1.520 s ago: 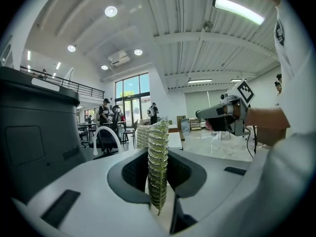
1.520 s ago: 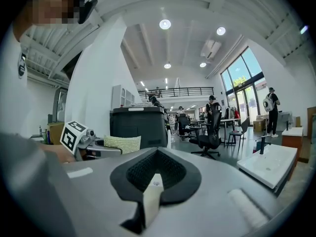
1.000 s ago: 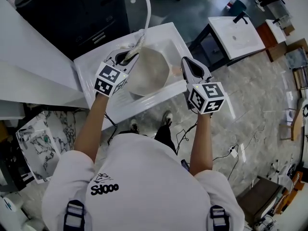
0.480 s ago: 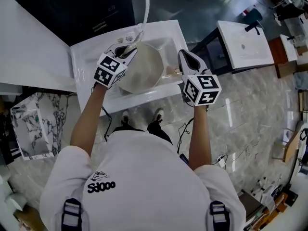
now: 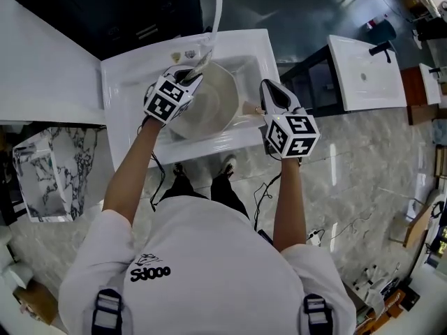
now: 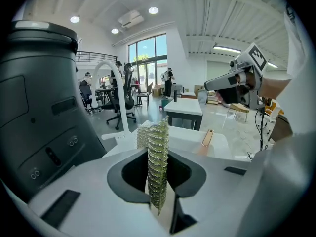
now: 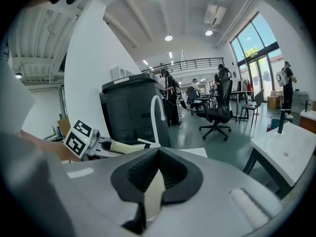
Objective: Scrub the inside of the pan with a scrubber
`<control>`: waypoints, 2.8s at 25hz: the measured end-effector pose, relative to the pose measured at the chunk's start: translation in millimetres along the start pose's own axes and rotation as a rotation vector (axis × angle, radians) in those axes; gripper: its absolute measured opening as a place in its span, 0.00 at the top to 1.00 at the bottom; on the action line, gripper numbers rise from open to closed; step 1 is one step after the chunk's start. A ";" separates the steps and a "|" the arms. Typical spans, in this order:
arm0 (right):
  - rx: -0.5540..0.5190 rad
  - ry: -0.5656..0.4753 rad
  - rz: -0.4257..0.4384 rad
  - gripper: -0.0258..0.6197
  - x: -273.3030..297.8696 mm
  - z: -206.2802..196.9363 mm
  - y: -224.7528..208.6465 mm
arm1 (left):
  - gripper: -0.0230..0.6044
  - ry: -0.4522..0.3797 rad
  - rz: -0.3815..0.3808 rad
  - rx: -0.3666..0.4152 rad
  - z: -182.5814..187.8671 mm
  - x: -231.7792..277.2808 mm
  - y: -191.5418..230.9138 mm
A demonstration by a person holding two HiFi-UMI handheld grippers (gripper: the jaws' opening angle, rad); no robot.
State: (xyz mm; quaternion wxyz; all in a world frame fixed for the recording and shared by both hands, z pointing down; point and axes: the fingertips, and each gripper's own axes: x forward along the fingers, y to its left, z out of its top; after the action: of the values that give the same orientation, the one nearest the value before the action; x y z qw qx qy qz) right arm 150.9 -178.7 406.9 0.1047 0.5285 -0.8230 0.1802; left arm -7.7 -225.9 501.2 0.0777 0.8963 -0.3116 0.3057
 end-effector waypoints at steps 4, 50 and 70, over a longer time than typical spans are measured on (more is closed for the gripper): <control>0.017 0.039 0.006 0.97 9.9 -17.6 -3.2 | 0.86 0.063 0.007 -0.005 -24.7 24.1 6.7; 0.128 0.157 -0.023 0.95 5.2 -86.0 -22.8 | 0.86 0.276 -0.219 0.067 -88.5 162.1 -60.4; 0.111 0.135 0.007 0.95 -8.6 -81.5 -1.5 | 0.86 0.295 -0.592 0.165 -98.3 117.5 -161.8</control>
State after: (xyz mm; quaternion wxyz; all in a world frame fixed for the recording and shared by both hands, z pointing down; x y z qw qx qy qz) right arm 154.4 -138.9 478.4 0.1301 0.5174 -0.8045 0.2610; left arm 113.9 -125.1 658.2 0.1346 0.8973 0.0024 0.4203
